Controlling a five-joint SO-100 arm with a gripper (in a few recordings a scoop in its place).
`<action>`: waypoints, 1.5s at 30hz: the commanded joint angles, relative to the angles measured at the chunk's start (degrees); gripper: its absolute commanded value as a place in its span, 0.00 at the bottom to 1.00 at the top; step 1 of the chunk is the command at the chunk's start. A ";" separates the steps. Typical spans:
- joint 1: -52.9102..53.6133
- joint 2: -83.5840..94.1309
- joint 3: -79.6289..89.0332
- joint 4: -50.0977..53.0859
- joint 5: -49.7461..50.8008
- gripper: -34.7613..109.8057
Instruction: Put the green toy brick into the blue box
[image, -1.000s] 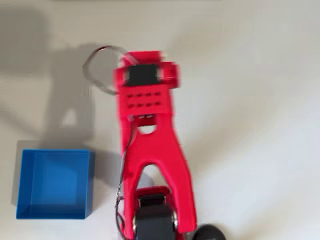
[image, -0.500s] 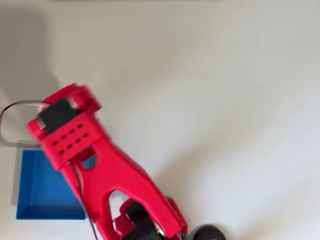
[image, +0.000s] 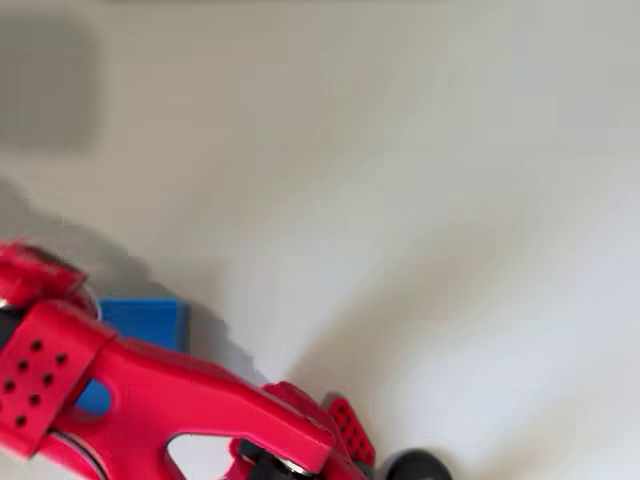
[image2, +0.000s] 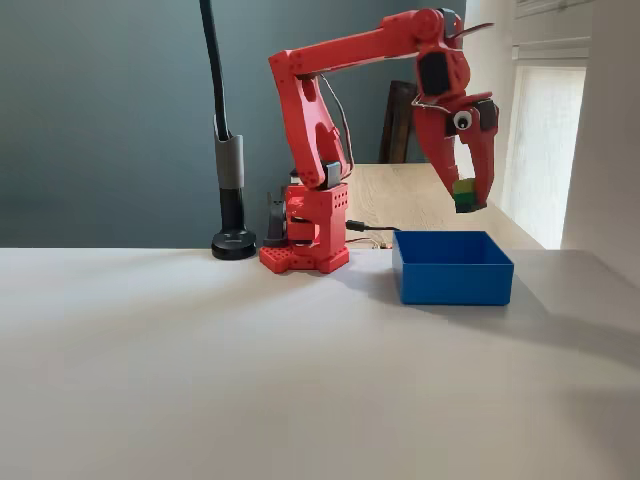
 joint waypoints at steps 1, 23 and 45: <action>-4.92 3.78 -2.64 4.57 3.08 0.24; -7.73 3.43 12.04 -6.42 0.26 0.27; -6.77 3.34 1.85 -2.99 0.26 0.24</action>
